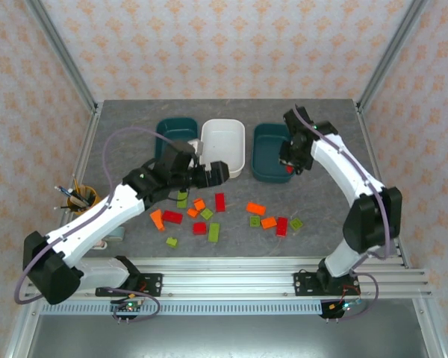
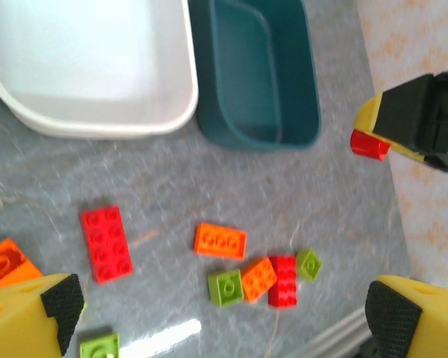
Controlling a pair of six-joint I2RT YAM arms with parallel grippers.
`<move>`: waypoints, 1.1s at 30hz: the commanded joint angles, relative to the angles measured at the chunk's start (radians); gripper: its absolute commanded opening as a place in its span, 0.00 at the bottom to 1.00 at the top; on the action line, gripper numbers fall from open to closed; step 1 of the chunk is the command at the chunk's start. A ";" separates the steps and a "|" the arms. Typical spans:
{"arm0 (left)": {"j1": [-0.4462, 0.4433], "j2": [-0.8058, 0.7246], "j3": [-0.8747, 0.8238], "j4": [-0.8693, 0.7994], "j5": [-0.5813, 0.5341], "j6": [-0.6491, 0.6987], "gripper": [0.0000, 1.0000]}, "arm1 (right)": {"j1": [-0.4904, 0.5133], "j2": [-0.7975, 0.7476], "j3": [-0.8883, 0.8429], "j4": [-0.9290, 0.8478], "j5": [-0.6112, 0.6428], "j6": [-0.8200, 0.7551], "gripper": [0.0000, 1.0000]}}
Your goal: Sort the legos into containers by color
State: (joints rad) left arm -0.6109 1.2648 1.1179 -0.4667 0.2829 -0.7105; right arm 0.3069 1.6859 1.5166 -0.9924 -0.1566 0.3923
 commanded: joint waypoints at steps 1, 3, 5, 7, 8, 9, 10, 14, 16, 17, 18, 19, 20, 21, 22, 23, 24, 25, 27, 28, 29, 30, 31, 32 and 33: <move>0.041 0.049 0.084 0.035 0.029 -0.026 1.00 | -0.001 0.175 0.101 -0.011 0.016 0.022 0.22; 0.067 0.099 0.147 0.017 0.029 -0.027 1.00 | -0.001 0.274 0.191 -0.020 0.016 0.028 0.22; 0.085 0.154 0.207 -0.023 0.019 -0.031 1.00 | -0.002 0.361 0.261 -0.025 0.002 0.037 0.22; 0.094 0.202 0.251 -0.045 0.018 -0.034 1.00 | -0.002 0.439 0.317 -0.031 -0.012 0.048 0.22; 0.095 0.215 0.262 -0.044 0.018 -0.033 1.00 | 0.001 0.469 0.338 -0.036 -0.011 0.053 0.22; 0.095 0.227 0.270 -0.043 0.019 -0.029 1.00 | -0.001 0.499 0.360 -0.040 -0.006 0.058 0.22; 0.096 0.237 0.276 -0.043 0.019 -0.028 1.00 | -0.001 0.525 0.380 -0.040 0.003 0.059 0.22; 0.096 0.248 0.272 -0.039 0.022 -0.032 1.00 | -0.009 0.612 0.463 -0.062 -0.004 0.055 0.24; 0.097 0.243 0.259 -0.044 0.017 -0.033 1.00 | -0.011 0.651 0.506 -0.090 -0.004 0.051 0.28; 0.097 0.240 0.257 -0.052 0.015 -0.034 1.00 | -0.011 0.662 0.518 -0.101 -0.001 0.050 0.31; 0.096 0.237 0.255 -0.068 0.007 -0.033 1.00 | -0.011 0.665 0.526 -0.110 0.002 0.050 0.35; 0.097 0.231 0.256 -0.087 -0.004 -0.033 1.00 | -0.010 0.655 0.527 -0.111 0.009 0.048 0.40; 0.097 0.226 0.255 -0.103 -0.014 -0.033 1.00 | -0.007 0.636 0.522 -0.105 0.014 0.047 0.45; 0.097 0.218 0.254 -0.121 -0.025 -0.033 1.00 | -0.005 0.610 0.515 -0.097 0.024 0.044 0.49; 0.097 0.208 0.251 -0.141 -0.037 -0.033 1.00 | -0.001 0.583 0.514 -0.092 0.035 0.038 0.52; 0.097 0.199 0.248 -0.162 -0.051 -0.037 1.00 | 0.005 0.557 0.518 -0.094 0.042 0.033 0.53; 0.099 0.189 0.244 -0.193 -0.070 -0.046 1.00 | 0.011 0.528 0.526 -0.098 0.053 0.027 0.54; 0.102 0.178 0.241 -0.230 -0.093 -0.056 1.00 | 0.017 0.496 0.534 -0.101 0.065 0.020 0.54; 0.109 0.154 0.233 -0.320 -0.144 -0.081 1.00 | 0.040 0.421 0.532 -0.095 0.092 0.001 0.54; 0.114 0.136 0.224 -0.377 -0.181 -0.097 1.00 | 0.058 0.371 0.514 -0.078 0.104 -0.012 0.54; 0.119 0.121 0.214 -0.427 -0.212 -0.112 1.00 | 0.076 0.327 0.487 -0.048 0.106 -0.026 0.54; 0.128 0.099 0.195 -0.485 -0.247 -0.136 1.00 | 0.098 0.263 0.438 0.000 0.094 -0.047 0.54; 0.142 0.075 0.167 -0.531 -0.268 -0.156 1.00 | 0.123 0.198 0.375 0.062 0.063 -0.065 0.54; 0.157 0.051 0.130 -0.558 -0.276 -0.169 0.99 | 0.145 0.141 0.310 0.126 0.012 -0.078 0.54; 0.175 0.021 0.082 -0.580 -0.281 -0.182 0.95 | 0.171 0.078 0.223 0.210 -0.067 -0.089 0.55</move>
State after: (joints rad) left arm -0.4728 1.3441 1.2827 -0.8341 0.1097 -0.8211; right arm 0.4129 1.9232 1.8488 -0.9279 -0.1322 0.3630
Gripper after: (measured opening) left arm 0.969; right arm 0.545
